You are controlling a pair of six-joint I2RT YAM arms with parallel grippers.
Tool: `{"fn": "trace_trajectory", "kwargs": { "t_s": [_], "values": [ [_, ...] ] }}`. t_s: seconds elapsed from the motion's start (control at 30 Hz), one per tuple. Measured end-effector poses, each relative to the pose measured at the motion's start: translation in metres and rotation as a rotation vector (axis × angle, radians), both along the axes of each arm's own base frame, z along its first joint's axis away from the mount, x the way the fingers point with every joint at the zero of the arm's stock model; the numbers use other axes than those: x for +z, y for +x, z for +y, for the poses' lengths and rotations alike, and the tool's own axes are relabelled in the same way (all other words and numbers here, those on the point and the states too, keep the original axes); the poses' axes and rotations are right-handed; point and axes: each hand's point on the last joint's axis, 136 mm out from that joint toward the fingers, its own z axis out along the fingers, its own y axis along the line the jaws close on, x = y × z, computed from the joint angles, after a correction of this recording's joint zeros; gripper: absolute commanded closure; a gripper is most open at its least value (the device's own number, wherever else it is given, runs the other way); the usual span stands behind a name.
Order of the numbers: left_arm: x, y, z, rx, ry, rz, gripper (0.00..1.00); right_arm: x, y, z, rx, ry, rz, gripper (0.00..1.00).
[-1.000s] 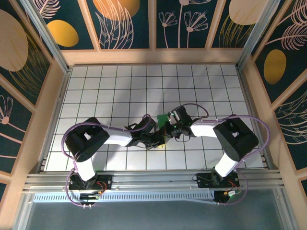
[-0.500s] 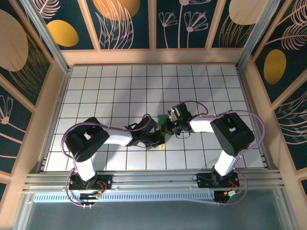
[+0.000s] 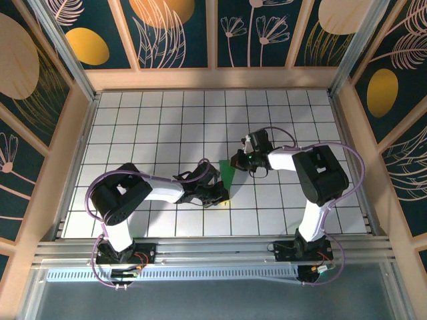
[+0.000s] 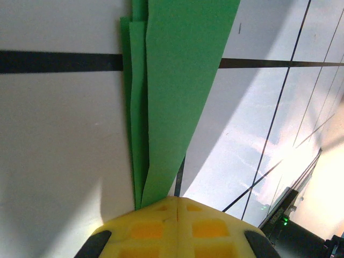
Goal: Fold a paper plane with a square sheet of paper (fold left side to right side)
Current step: Fold the wing for the fifth time at the center of the table, then turn over the paper plane at the center of the table.
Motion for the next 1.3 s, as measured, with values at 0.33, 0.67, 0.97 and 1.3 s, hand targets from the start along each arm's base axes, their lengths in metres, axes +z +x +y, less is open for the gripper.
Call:
{"fn": "trace_trajectory", "kwargs": {
  "t_s": [0.33,0.67,0.97,1.3],
  "values": [
    [0.0,0.003,0.0,0.011,0.001,-0.012,1.0,-0.002,0.018,-0.006,0.007,0.035,0.028,1.0],
    [0.003,0.004,0.0,0.003,-0.001,-0.023,1.0,0.016,0.082,-0.056,-0.11,-0.023,-0.075,0.96],
    [0.078,0.032,-0.014,-0.009,-0.065,-0.234,0.79,0.076,0.067,-0.07,-0.133,-0.088,-0.176,0.52],
    [0.163,0.067,0.063,0.262,0.046,-0.569,0.53,0.096,-0.004,-0.029,-0.088,-0.314,-0.177,0.37]
  ]
}}
